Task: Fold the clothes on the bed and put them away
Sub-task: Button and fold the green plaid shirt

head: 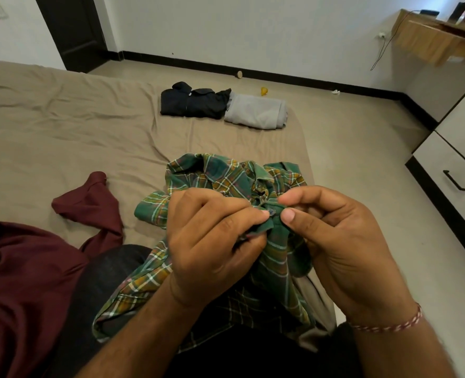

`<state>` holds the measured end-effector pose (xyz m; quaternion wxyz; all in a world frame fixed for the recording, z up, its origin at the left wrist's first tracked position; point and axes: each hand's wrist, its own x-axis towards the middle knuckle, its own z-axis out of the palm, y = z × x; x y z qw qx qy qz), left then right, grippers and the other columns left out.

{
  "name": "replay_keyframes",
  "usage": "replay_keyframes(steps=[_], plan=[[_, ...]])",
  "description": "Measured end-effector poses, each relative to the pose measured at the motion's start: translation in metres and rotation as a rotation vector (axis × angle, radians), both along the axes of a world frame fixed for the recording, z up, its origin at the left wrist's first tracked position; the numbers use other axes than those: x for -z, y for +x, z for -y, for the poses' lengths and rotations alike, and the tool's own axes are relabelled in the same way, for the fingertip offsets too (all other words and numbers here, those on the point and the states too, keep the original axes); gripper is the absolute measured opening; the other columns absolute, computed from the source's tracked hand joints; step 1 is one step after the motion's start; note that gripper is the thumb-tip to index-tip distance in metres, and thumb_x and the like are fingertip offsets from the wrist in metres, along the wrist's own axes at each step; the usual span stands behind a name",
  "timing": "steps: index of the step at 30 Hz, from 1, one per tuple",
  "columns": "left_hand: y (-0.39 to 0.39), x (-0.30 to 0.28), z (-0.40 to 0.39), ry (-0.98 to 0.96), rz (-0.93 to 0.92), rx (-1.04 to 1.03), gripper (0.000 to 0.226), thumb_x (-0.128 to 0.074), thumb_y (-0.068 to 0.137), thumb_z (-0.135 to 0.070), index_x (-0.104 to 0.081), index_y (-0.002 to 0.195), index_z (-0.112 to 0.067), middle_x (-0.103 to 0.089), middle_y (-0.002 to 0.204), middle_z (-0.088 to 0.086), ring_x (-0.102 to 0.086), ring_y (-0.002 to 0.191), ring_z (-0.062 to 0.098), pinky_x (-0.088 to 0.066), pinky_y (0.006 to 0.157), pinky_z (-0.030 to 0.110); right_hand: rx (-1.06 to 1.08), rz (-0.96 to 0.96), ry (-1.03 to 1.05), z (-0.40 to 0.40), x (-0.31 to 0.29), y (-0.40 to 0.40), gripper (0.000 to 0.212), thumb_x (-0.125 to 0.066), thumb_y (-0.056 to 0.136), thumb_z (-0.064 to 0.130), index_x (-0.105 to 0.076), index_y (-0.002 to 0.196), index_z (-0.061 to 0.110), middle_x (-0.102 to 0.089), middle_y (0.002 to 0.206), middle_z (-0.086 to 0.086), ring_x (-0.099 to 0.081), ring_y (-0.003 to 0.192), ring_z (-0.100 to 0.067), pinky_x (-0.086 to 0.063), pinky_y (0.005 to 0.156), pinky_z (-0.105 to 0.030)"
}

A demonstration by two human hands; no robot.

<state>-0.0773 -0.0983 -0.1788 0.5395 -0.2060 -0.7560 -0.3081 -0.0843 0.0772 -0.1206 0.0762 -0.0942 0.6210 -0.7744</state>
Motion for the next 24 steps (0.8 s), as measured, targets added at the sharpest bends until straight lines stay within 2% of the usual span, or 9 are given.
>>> replay_keyframes(steps=[8, 15, 20, 24], plan=[[-0.005, 0.010, -0.003, -0.024, 0.042, 0.021, 0.004, -0.085, 0.081, -0.012, -0.082, 0.080, -0.010, -0.076, 0.089, 0.000, -0.064, 0.077, 0.028, -0.046, 0.068, 0.051, 0.056, -0.135, 0.089, 0.003, 0.009, -0.001, 0.024, -0.079, 0.071, 0.019, -0.077, 0.095, 0.017, -0.076, 0.089, -0.011, -0.071, 0.084, -0.023, -0.060, 0.072, -0.029], [-0.008, 0.023, -0.010, 0.023, 0.102, 0.018, 0.006, -0.085, 0.078, -0.010, -0.080, 0.076, -0.008, -0.074, 0.097, 0.007, -0.068, 0.087, 0.032, -0.047, 0.073, 0.052, -0.009, -0.241, 0.163, 0.003, 0.017, -0.005, 0.028, -0.067, 0.088, -0.013, -0.070, 0.107, 0.007, -0.077, 0.093, -0.013, -0.075, 0.087, -0.027, -0.061, 0.068, -0.033], [-0.013, 0.027, -0.007, 0.070, 0.144, -0.003, 0.008, -0.085, 0.078, -0.010, -0.079, 0.076, -0.006, -0.075, 0.102, 0.006, -0.070, 0.094, 0.028, -0.047, 0.076, 0.053, 0.039, -0.237, 0.162, 0.011, 0.028, -0.006, 0.045, -0.060, 0.088, -0.024, -0.064, 0.116, 0.011, -0.071, 0.116, -0.006, -0.075, 0.105, -0.023, -0.063, 0.081, -0.034], [-0.017, 0.029, -0.001, 0.071, 0.163, 0.030, 0.009, -0.083, 0.082, -0.011, -0.078, 0.078, -0.005, -0.076, 0.108, 0.004, -0.071, 0.099, 0.027, -0.048, 0.080, 0.055, 0.096, -0.193, 0.086, 0.019, 0.041, -0.006, 0.052, -0.062, 0.087, -0.023, -0.063, 0.121, 0.017, -0.062, 0.131, -0.021, -0.073, 0.111, -0.028, -0.063, 0.085, -0.043]])
